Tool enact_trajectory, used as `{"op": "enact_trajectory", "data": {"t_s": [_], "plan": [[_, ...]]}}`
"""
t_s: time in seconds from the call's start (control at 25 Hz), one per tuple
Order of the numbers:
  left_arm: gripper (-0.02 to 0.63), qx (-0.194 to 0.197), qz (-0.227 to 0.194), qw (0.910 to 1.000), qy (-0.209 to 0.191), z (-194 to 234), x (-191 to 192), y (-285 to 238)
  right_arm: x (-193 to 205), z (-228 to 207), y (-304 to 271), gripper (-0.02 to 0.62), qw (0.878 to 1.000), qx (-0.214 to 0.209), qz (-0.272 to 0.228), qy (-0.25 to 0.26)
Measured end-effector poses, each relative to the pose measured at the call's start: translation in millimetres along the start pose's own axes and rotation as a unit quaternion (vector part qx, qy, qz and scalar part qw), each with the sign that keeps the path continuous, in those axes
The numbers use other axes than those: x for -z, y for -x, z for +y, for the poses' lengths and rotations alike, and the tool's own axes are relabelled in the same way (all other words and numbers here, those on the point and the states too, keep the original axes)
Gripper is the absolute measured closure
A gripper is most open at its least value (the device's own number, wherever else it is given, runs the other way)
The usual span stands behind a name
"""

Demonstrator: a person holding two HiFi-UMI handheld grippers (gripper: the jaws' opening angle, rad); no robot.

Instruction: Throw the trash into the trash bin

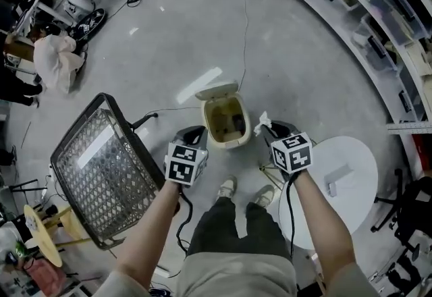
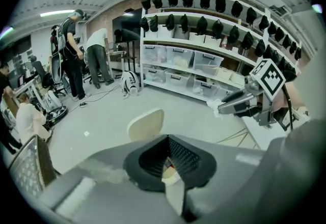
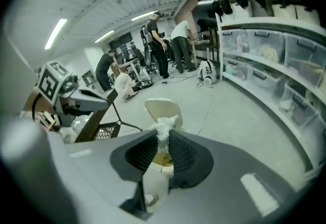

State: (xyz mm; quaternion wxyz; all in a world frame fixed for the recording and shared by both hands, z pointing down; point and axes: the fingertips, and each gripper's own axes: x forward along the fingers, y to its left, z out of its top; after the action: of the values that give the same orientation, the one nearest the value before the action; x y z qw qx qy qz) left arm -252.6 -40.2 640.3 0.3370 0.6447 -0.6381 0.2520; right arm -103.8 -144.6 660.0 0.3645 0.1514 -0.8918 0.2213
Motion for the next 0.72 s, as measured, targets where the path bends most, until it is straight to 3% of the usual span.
{"op": "enact_trajectory", "data": {"t_s": [0.28,0.72], "plan": [[0.604,-0.003,0.034,0.9989,0.033,37.0,59.8,-46.5,41.4,-2.7,-92.8,0.525,0.998,-0.003,0.049,-0.047],[0.604,0.007,0.076,0.9934,0.086,50.3,140.1,-103.0,110.4,7.4,-195.2,0.520,0.994,-0.008,0.105,-0.022]]}}
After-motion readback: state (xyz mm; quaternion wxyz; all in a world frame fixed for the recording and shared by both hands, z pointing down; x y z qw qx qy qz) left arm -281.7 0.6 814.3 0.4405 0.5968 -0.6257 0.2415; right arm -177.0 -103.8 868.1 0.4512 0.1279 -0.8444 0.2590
